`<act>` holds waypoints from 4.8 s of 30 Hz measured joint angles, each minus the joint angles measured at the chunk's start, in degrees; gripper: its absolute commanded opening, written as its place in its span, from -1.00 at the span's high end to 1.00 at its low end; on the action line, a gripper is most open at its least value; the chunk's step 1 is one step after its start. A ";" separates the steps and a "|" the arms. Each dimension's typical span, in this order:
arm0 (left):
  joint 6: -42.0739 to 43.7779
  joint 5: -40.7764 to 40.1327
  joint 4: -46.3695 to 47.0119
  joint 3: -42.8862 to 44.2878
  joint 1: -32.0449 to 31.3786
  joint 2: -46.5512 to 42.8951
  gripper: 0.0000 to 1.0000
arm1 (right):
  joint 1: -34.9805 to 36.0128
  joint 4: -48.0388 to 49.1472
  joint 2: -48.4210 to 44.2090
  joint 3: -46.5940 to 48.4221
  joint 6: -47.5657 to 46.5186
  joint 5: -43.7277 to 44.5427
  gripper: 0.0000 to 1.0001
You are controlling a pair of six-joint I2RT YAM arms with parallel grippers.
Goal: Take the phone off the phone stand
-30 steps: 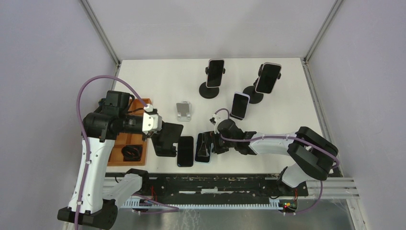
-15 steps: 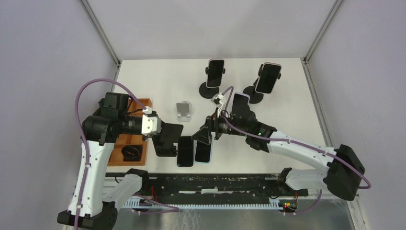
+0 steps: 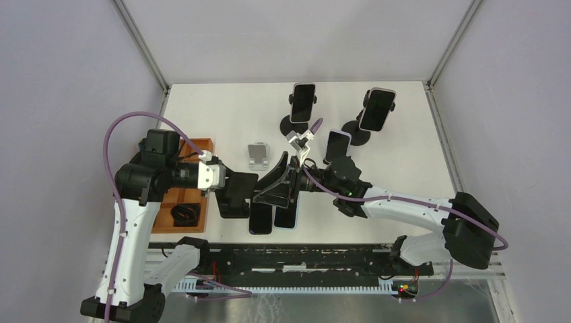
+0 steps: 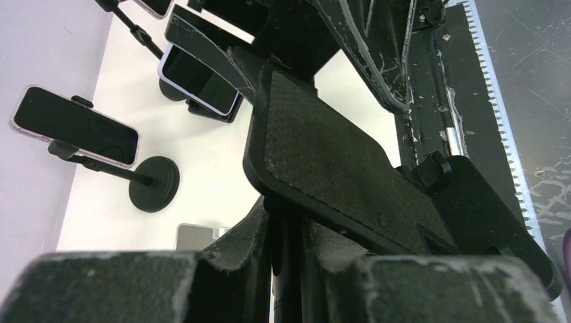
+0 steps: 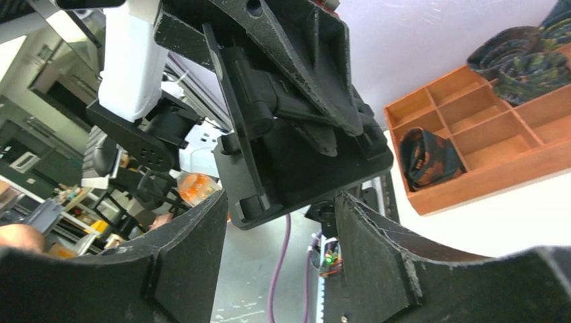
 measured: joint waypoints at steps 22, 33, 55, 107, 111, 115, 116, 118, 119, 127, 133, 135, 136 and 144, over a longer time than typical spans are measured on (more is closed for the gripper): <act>0.11 1.55 0.39 -1.55 -0.17 -0.96 -0.86 | 2.93 20.22 7.26 0.46 8.02 -1.51 1.00; -1.05 -3.56 3.02 -3.80 -0.22 -2.71 -1.00 | -10.49 14.43 0.28 -10.45 0.11 -8.26 1.00; -13.18 -10.73 11.43 -6.10 -0.22 -4.55 -1.00 | -23.06 -7.69 20.04 1.31 -38.32 -9.62 1.00; -13.84 -7.58 10.73 -4.81 -0.22 -1.51 -1.00 | -29.57 -27.47 15.82 9.42 -57.42 -13.11 -0.96; -13.88 -7.41 10.69 -3.63 -0.22 -2.14 -1.00 | -29.46 -26.53 6.69 2.49 -53.42 -10.54 -0.96; -16.59 -7.78 11.82 -2.64 -0.22 -2.99 -1.00 | -29.73 -28.15 -5.05 -4.24 -45.53 -1.51 -0.96; -18.12 -8.11 12.66 -2.58 -0.22 -3.39 -1.00 | -29.86 -28.20 -6.82 -4.96 -44.78 -0.44 -0.96; -22.01 -9.03 14.88 -2.58 -0.22 -4.42 -1.00 | -30.05 -27.91 -14.62 -8.74 -43.17 5.22 -0.96; -23.65 -9.55 15.89 -2.58 -0.22 -4.83 -1.00 | -30.10 -27.93 -17.05 -9.86 -42.88 7.08 -0.96; -40.57 -18.18 23.34 -0.63 -0.22 -4.09 -1.00 | -31.89 -29.81 -23.52 -17.44 -40.98 23.69 -0.96; -44.09 -25.44 23.19 1.62 -0.22 -0.26 -1.00 | -38.21 -30.12 -15.98 -19.19 -39.26 23.69 -0.96; -44.68 -27.71 22.86 1.86 -0.22 0.61 -1.00 | -40.33 -28.76 -13.64 -19.58 -38.36 22.62 -0.96; -44.81 -28.35 22.75 1.88 -0.22 0.79 -1.00 | -41.16 -27.91 -12.22 -19.58 -38.14 21.97 -0.96; -44.44 -29.09 20.68 1.92 -0.22 0.81 -1.00 | -43.08 -19.47 -2.89 -19.54 -37.92 16.26 -0.67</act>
